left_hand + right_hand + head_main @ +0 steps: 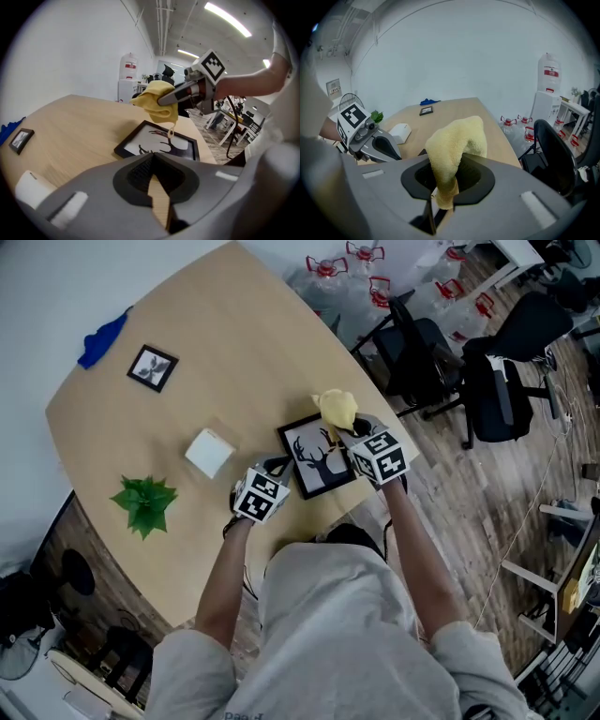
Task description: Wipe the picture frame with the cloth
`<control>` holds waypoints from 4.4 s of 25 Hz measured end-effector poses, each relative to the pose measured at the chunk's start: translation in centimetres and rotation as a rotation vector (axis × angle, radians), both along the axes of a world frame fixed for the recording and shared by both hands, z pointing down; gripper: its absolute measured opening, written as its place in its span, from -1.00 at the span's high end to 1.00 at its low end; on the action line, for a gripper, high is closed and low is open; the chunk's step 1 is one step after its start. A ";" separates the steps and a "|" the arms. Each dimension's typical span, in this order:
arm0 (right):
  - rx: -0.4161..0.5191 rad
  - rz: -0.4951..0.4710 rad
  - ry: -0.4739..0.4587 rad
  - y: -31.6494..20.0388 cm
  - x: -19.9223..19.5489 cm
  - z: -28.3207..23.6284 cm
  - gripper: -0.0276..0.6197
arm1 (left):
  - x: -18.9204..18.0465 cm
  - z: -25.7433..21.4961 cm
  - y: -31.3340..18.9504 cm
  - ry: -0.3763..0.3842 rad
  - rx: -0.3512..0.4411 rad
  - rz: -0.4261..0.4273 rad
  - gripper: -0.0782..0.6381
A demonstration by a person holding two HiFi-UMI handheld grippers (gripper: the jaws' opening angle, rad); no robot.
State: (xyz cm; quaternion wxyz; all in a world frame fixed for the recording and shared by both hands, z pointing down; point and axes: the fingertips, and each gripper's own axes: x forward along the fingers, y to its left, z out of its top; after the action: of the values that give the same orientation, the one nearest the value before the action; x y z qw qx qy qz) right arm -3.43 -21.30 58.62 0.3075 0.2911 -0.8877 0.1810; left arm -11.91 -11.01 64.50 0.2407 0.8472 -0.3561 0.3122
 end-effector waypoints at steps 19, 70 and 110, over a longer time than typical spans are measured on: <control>-0.051 -0.037 0.066 -2.5 -0.4 2.7 0.76 | 1.9 2.9 1.0 -0.031 -0.113 0.169 0.64; -0.117 0.010 0.157 2.2 -0.1 8.1 0.77 | 2.2 3.2 1.2 -0.173 -0.110 0.181 0.64; -0.125 -0.016 0.099 10.8 4.5 8.1 0.77 | 2.1 3.3 1.1 -0.227 -0.073 0.142 0.64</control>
State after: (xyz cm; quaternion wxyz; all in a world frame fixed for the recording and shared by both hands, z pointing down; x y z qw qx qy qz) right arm 1.08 -10.49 66.68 0.3700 0.2726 -0.8607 0.2190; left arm -9.83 -9.87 67.80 0.2067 0.8201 -0.3089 0.4351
